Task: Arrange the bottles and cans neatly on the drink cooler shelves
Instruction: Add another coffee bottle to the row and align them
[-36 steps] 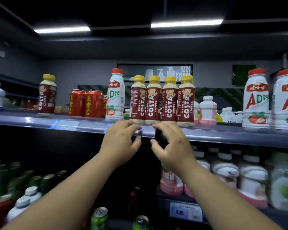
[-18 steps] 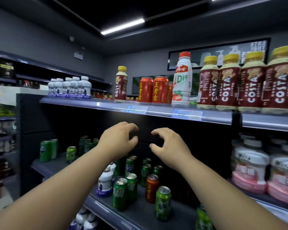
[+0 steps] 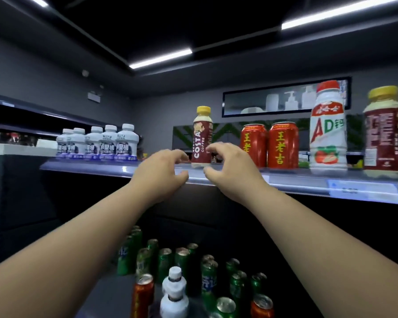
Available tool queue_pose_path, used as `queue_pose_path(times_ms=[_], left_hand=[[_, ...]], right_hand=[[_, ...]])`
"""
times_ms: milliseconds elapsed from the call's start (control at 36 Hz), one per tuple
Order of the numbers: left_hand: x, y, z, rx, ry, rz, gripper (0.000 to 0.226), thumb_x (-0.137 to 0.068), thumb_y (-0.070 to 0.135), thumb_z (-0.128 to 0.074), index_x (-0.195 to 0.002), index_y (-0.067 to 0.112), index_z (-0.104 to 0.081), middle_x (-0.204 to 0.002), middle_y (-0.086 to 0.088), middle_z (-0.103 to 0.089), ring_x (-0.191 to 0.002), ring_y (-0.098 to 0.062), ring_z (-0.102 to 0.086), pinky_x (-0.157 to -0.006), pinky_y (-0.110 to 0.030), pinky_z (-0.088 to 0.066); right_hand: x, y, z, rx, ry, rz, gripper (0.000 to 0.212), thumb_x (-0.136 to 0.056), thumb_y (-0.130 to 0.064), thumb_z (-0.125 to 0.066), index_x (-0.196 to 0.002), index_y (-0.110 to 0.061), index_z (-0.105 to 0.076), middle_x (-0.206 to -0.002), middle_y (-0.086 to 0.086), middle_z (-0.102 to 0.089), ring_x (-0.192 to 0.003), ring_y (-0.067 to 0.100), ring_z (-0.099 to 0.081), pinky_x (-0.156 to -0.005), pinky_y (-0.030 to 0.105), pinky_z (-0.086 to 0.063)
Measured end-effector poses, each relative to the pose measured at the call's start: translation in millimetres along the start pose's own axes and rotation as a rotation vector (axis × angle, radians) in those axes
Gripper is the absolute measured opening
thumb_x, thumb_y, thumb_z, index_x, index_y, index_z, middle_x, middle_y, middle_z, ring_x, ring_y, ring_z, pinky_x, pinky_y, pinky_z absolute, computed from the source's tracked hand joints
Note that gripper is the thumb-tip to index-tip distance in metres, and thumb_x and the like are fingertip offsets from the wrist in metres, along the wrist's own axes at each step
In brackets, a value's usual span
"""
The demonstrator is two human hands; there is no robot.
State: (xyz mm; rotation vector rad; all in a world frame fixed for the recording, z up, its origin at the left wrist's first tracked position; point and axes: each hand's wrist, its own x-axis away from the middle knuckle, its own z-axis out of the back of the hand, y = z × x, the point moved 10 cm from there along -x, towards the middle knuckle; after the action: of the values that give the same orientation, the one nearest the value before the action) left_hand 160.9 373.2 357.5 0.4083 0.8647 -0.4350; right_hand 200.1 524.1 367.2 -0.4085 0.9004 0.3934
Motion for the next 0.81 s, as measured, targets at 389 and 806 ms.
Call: queue_pose_path(times_ms=[389, 806], left_hand=[[-70, -17, -58, 0.176, -0.223, -0.064, 0.039, -0.089, 0.037, -0.050, -0.129, 0.035, -0.054, -0.112, 0.003, -0.067, -0.095, -0.021, -0.062, -0.090, -0.043, -0.052], [-55, 30, -7, 0.813, 0.178, -0.207, 0.044, -0.088, 0.023, -0.061, -0.127, 0.038, -0.051, -0.113, 0.010, -0.060, -0.098, -0.004, -0.063, -0.087, -0.038, -0.058]], right_hand=[[-71, 46, -39, 0.043, 0.004, -0.375, 0.070, -0.082, -0.045, -0.076, -0.135, -0.019, -0.039, -0.126, 0.004, -0.062, -0.104, 0.023, -0.061, -0.090, 0.042, -0.052], [-46, 19, 24, -0.369, 0.240, -0.099, 0.054, -0.093, -0.027, -0.067, -0.142, -0.033, -0.045, -0.116, -0.014, -0.066, -0.105, 0.001, -0.063, -0.090, 0.026, -0.054]])
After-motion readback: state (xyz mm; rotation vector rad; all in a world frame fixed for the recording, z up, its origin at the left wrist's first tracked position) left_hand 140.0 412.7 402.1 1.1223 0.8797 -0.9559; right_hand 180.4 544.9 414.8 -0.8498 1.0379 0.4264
